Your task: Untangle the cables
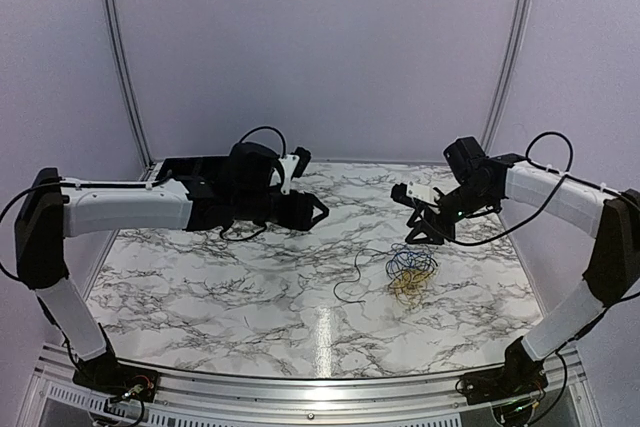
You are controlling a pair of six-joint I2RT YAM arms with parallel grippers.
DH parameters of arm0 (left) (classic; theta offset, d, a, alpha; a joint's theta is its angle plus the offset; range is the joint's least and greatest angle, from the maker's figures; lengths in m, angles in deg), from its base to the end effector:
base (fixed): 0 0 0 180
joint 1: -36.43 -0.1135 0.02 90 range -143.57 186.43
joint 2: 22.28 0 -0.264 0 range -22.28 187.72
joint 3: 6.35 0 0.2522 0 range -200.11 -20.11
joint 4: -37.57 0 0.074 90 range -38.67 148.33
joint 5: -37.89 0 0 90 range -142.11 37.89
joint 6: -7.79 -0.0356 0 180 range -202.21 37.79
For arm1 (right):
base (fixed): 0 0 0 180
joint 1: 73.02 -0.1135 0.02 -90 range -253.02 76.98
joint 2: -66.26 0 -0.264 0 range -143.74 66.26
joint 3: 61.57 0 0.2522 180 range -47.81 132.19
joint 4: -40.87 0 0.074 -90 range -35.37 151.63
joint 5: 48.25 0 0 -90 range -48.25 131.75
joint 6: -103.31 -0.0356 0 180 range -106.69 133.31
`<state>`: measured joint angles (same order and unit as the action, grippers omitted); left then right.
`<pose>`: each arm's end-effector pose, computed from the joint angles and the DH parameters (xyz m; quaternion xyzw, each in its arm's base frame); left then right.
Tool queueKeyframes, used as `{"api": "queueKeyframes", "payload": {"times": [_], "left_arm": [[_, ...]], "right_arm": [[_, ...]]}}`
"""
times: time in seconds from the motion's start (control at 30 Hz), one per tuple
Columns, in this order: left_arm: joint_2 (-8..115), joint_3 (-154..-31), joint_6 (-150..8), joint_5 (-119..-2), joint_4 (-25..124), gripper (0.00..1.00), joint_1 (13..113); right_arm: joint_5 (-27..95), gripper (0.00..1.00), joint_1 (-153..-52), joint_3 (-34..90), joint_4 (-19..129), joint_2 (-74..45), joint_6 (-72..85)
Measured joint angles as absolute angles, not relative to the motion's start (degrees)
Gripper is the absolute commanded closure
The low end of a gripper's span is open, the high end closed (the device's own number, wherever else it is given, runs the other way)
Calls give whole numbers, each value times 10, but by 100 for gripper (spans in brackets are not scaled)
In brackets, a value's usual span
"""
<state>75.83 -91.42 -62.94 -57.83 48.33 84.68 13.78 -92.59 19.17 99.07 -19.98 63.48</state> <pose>0.2657 -0.3031 0.2738 0.2357 0.8032 -0.3378 0.4302 0.2775 0.1164 0.2582 -0.5853 0.7438 0.1687 0.2750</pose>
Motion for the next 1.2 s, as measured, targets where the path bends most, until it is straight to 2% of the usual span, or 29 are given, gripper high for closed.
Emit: {"api": "queueKeyframes", "payload": {"times": [0.03, 0.13, 0.17, 0.37, 0.5, 0.57, 0.77, 1.2], "left_arm": [[766, -916, -625, -585, 487, 41, 857], [803, -944, -613, -598, 512, 60, 875], [824, -965, -610, -602, 523, 62, 878], [950, -1090, -585, -632, 585, 59, 880], [1001, -1133, -569, -644, 605, 48, 880], [1019, -1144, -563, -652, 610, 48, 880], [1058, -1153, -554, -671, 620, 58, 880], [1134, -1227, -536, -688, 620, 71, 880]], "right_arm": [[137, 53, -929, 191, 991, -200, 633], [134, 49, -931, 179, 985, -197, 626], [135, 49, -931, 171, 983, -193, 623], [155, 41, -931, 114, 969, -165, 609], [168, 38, -931, 82, 956, -152, 599], [169, 36, -931, 70, 954, -148, 594], [178, 34, -931, 47, 949, -129, 582], [198, 33, -930, 18, 941, -110, 563]]}}
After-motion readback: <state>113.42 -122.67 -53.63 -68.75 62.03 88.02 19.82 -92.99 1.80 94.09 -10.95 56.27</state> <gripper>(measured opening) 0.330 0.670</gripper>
